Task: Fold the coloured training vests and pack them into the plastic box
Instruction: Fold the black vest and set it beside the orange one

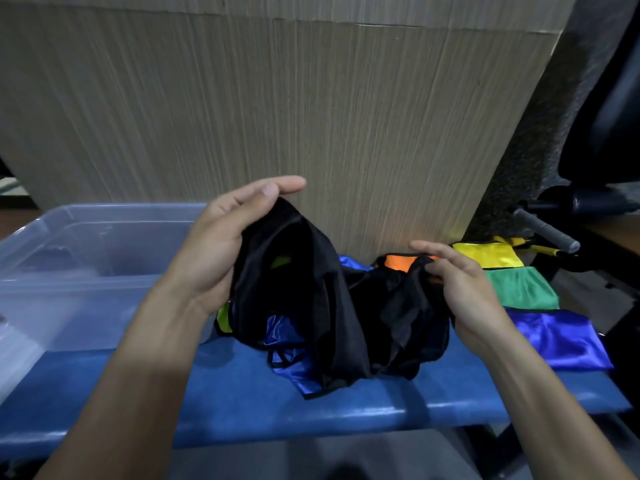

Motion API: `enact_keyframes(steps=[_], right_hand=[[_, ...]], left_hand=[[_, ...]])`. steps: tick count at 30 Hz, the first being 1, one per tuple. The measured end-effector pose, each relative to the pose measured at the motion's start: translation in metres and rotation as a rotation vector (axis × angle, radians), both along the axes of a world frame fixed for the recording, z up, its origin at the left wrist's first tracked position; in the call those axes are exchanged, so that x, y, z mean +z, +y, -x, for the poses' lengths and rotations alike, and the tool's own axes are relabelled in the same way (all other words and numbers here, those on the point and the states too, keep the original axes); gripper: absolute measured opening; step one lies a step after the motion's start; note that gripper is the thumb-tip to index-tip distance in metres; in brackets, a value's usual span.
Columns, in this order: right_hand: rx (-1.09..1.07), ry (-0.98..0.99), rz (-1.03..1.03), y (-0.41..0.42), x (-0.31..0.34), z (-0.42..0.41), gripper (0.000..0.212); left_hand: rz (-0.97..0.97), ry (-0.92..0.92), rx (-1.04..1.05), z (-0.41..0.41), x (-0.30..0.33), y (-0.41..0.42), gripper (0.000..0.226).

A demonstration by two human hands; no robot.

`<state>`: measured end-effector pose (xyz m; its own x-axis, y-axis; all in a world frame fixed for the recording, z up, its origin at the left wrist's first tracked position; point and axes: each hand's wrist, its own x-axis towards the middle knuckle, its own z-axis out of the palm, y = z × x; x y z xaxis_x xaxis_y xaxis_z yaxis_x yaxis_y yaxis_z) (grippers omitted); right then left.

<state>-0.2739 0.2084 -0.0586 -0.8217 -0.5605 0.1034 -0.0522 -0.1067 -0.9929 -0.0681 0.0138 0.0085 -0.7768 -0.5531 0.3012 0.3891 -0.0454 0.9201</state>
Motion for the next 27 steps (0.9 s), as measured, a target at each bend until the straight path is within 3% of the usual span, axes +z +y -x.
enact_keyframes(steps=[4,6,8,9,12,15,17,19,21,23,25,27], right_hand=[[0.081,0.076,-0.035,0.002,-0.002,0.001,0.055],[0.366,-0.039,-0.064,0.010,0.002,-0.001,0.047],[0.587,-0.038,-0.244,0.017,0.008,-0.004,0.030],[0.579,0.018,-0.325,0.018,0.005,-0.003,0.024],[0.270,0.363,-0.370,0.006,-0.012,0.001,0.009],[0.355,0.629,-0.271,-0.007,-0.024,-0.012,0.044],[0.528,0.691,-0.381,-0.014,-0.028,-0.026,0.064],[0.544,0.851,-0.553,-0.021,-0.038,-0.029,0.043],[0.306,1.008,-0.621,-0.023,-0.037,-0.020,0.008],[0.045,0.917,-0.428,-0.021,-0.029,-0.003,0.016],[-0.116,0.587,-0.064,-0.015,-0.012,0.006,0.020],[-0.205,0.309,0.172,-0.010,0.004,0.013,0.018]], left_hand=[[0.320,-0.181,0.120,0.003,-0.009,-0.002,0.023],[0.290,-0.275,-0.024,0.000,-0.011,0.000,0.024],[0.285,-0.299,-0.137,-0.005,-0.009,0.002,0.025],[0.306,-0.297,-0.135,-0.007,-0.008,0.003,0.025],[0.332,-0.262,-0.155,-0.009,-0.008,0.002,0.026],[0.328,-0.170,-0.315,-0.014,-0.006,0.003,0.036],[0.341,-0.116,-0.389,-0.017,-0.005,0.006,0.049],[0.346,-0.064,-0.398,-0.019,-0.003,0.006,0.055],[0.367,-0.052,-0.374,-0.024,0.000,0.002,0.055],[0.485,-0.121,-0.310,-0.028,0.002,-0.003,0.048],[0.669,-0.265,-0.203,-0.028,-0.001,-0.011,0.045],[0.892,-0.437,-0.011,-0.023,-0.011,-0.022,0.044]])
